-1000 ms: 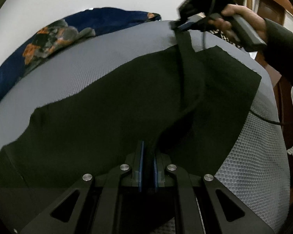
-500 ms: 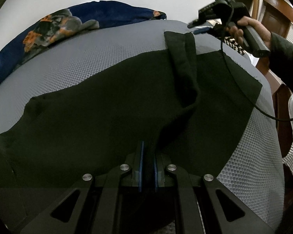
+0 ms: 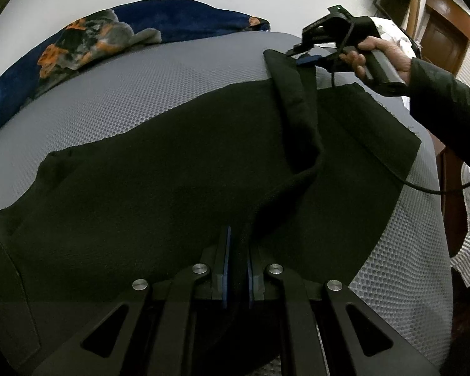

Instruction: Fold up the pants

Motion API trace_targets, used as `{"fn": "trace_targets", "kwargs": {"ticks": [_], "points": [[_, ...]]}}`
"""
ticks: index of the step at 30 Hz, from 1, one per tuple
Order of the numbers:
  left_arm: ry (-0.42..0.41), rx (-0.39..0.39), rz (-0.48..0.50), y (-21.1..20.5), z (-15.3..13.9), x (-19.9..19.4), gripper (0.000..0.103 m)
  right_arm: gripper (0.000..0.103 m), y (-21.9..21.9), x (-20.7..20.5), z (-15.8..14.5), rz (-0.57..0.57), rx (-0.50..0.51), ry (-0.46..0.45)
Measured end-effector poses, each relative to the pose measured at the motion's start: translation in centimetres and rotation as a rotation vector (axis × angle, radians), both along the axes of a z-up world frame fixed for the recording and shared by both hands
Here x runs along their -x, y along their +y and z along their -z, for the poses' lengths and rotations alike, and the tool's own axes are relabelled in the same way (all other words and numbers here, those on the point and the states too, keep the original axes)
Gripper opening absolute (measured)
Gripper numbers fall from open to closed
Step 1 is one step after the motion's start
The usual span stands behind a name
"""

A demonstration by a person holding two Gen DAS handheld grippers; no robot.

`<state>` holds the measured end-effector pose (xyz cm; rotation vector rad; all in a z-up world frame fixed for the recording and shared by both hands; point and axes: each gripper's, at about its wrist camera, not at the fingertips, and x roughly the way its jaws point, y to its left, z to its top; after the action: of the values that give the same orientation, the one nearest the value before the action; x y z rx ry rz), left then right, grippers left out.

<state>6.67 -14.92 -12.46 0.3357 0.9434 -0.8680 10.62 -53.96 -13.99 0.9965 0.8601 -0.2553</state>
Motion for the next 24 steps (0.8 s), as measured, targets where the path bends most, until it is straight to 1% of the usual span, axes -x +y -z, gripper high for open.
{"fn": "trace_targets", "kwargs": {"ticks": [2, 3, 5, 8, 10, 13, 14, 17, 18, 21, 23, 24], "points": [[0.002, 0.001, -0.004, 0.0, 0.0, 0.0, 0.009, 0.017, 0.1, -0.5, 0.0, -0.007, 0.002, -0.009], [0.002, 0.001, -0.005, 0.0, 0.0, 0.0, 0.009, 0.006, 0.4, -0.8, -0.1, -0.021, 0.013, -0.01], [0.001, 0.003, -0.007, 0.0, 0.0, 0.0, 0.009, 0.005, 0.7, -0.8, -0.7, -0.032, 0.04, -0.019], [0.0, 0.005, -0.01, 0.1, 0.0, 0.0, 0.009, 0.004, 1.1, 0.5, -3.2, -0.028, 0.094, -0.06], [-0.004, 0.003, -0.013, 0.0, 0.0, 0.1, 0.009, 0.003, 0.9, 2.2, -5.2, -0.014, 0.13, -0.085], [-0.015, -0.002, -0.013, 0.0, 0.0, 0.2, 0.009, 0.003, 0.5, 5.8, -8.3, 0.017, 0.194, -0.104], [-0.017, -0.005, -0.013, 0.0, 0.0, 0.3, 0.009, 0.003, 0.4, 7.7, -9.4, 0.04, 0.224, -0.103], [-0.025, -0.007, -0.015, -0.1, -0.1, 0.5, 0.009, 0.003, 0.0, 12.4, -10.9, 0.104, 0.267, -0.088], [-0.028, -0.003, -0.013, -0.1, -0.1, 0.6, 0.009, 0.003, -0.3, 14.9, -10.9, 0.141, 0.259, -0.077], [-0.048, -0.008, 0.011, -0.3, -0.2, 1.1, 0.009, 0.002, -0.9, 19.8, -10.2, 0.213, 0.256, -0.025], [-0.07, -0.028, 0.035, -0.7, -0.2, 1.5, 0.009, 0.002, -0.8, 22.5, -8.8, 0.246, 0.254, 0.039], [-0.084, -0.04, 0.045, -0.9, -0.2, 1.7, 0.009, 0.002, -0.5, 24.0, -7.5, 0.26, 0.244, 0.074]]}}
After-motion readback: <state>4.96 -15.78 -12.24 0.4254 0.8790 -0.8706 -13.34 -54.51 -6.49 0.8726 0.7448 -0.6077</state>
